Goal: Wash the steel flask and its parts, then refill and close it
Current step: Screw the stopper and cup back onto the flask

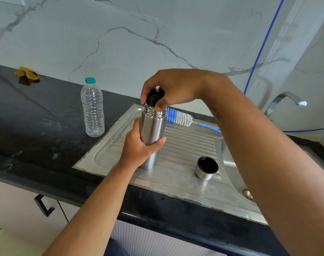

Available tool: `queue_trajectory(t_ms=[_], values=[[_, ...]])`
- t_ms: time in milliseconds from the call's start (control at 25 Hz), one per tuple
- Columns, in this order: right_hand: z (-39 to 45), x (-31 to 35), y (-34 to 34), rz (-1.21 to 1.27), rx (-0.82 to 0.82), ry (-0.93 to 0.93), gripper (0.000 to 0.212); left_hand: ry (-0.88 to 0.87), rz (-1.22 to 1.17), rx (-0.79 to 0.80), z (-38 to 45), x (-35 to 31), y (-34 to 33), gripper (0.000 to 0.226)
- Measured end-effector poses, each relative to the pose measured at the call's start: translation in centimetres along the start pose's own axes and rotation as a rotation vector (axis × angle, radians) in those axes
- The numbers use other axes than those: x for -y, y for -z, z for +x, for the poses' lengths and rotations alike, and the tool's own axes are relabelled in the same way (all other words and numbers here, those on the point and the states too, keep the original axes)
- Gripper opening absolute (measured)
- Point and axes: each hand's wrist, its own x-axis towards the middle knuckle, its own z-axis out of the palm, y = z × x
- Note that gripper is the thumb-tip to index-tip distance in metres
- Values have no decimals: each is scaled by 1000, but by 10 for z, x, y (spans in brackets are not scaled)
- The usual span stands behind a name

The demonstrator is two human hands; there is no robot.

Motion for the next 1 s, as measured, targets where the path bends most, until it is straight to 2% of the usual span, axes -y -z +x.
queue_trajectory(t_ms=[120, 200, 280, 360, 480, 560, 640, 680, 800, 880, 1000], values=[[7, 1, -12, -83, -111, -74, 23, 7, 2, -5, 0, -1, -1, 67], [14, 3, -27, -179, -215, -159, 39, 13, -1, -16, -1, -2, -1, 67], [17, 7, -34, -201, -252, -228, 51, 18, -8, -22, -1, -3, -2, 66], [15, 7, -31, -184, -204, -204, 49, 21, -11, -20, -1, -3, -2, 66], [5, 4, -18, -86, -113, -94, 30, 13, 2, -14, 0, -1, -1, 66], [-1, 1, -10, -38, -75, -47, 29, 10, -1, -5, 0, 0, -1, 66], [2, 1, -10, -54, -103, -72, 26, 12, 2, 1, 0, 0, -1, 67], [5, 4, -13, -98, -138, -111, 27, 13, 3, -1, 0, 0, -1, 67], [15, 15, -28, -290, -262, -270, 57, 17, 2, -16, 0, -2, -1, 66], [15, 17, -30, -294, -275, -304, 64, 18, -3, -17, 0, -2, -1, 67], [10, 11, -17, -205, -158, -201, 39, 7, -3, -9, 0, -1, -1, 66]])
